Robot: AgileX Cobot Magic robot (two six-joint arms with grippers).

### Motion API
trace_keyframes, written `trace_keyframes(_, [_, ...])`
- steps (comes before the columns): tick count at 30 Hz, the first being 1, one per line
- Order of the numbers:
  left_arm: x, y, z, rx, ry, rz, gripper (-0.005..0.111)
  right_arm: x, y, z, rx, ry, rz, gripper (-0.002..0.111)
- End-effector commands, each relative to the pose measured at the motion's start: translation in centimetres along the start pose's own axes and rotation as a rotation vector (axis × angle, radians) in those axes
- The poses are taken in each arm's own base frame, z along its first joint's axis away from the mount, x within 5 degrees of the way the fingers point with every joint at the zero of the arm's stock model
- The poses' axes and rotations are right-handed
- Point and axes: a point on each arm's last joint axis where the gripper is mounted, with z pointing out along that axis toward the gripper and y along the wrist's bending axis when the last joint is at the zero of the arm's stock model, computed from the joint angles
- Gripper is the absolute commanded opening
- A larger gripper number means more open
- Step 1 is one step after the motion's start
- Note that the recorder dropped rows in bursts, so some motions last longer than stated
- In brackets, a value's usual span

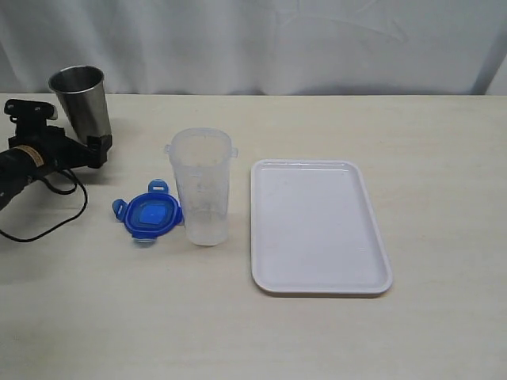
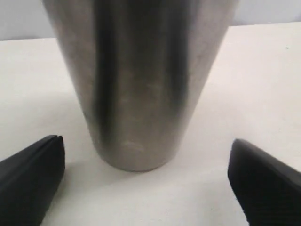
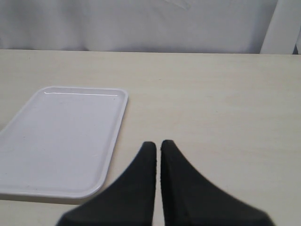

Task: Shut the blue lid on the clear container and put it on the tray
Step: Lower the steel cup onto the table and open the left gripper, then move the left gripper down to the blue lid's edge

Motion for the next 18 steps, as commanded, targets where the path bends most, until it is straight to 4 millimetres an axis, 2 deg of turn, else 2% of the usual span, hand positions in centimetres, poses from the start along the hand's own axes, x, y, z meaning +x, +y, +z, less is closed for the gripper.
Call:
trace_keyframes(1, [-1.9,0.5,-2.3,-0.040,-0.061,-0.017,0.093,0.0,0.0,0.0,-0.002,-0.006,-0.004,0.004])
trace_keyframes(6, [-3.0,-0.2,-5.2,-0.047,-0.058,-0.027,0.093,0.0,0.0,0.0,-0.002,-0.006,-0.004,0.004])
trace_keyframes(11, [-3.6,-1.0,-8.3,-0.070,-0.038,-0.111,0.093,0.0,0.0,0.0,-0.002,-0.006,-0.004,0.004])
trace_keyframes(14, [-3.6,-1.6,-9.6,-0.071,0.013,-0.182,0.093,0.0,0.0,0.0,-0.002,-0.006,-0.004,0.004])
trace_keyframes(18, [-2.7,-2.8,-10.8,-0.024,0.175,-0.172,0.093,0.0,0.0,0.0,-0.002,-0.006,-0.004,0.004])
